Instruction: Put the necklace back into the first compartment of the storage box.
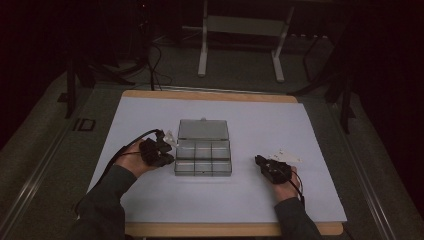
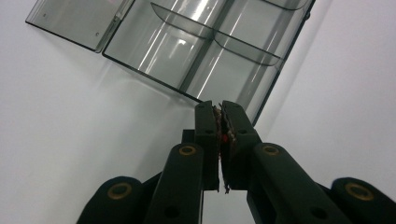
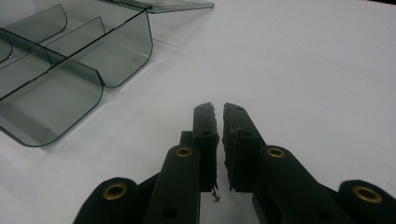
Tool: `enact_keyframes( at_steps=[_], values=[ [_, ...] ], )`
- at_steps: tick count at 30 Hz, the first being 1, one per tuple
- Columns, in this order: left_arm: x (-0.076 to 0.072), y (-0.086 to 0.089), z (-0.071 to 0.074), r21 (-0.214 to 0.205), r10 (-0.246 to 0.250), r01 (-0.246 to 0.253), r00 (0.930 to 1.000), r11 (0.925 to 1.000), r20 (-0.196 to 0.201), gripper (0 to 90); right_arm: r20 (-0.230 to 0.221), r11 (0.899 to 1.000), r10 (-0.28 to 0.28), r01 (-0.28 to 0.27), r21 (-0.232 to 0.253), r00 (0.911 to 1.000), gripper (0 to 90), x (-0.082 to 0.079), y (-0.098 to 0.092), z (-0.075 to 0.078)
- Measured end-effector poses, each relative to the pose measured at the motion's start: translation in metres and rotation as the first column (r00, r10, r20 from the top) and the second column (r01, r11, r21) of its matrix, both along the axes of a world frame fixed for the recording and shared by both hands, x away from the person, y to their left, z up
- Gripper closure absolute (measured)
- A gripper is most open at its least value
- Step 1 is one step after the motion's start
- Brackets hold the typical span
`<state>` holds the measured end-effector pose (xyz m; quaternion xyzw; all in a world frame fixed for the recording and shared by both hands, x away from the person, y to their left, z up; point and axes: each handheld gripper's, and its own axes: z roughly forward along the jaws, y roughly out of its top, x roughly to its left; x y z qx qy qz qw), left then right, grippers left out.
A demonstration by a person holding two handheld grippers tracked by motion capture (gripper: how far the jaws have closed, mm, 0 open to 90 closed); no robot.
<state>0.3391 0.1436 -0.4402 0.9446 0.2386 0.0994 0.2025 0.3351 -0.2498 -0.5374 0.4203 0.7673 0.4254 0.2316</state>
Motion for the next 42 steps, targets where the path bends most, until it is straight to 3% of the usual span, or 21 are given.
enact_keyframes(
  at_steps=[20, 42],
  values=[
    [0.009, -0.002, 0.004, -0.027, 0.026, -0.026, 0.9997, 0.9993, -0.005, 86.3, -0.001, 1.0, -0.002, 0.002, 0.003, 1.0, 83.5, 0.0, 0.0, 0.0],
    [0.024, -0.012, -0.003, -0.058, 0.052, -0.053, 0.9984, 0.9969, -0.023, 86.3, -0.001, 1.0, -0.001, 0.001, 0.004, 1.0, 83.5, 0.0, 0.0, 0.0]
  ],
)
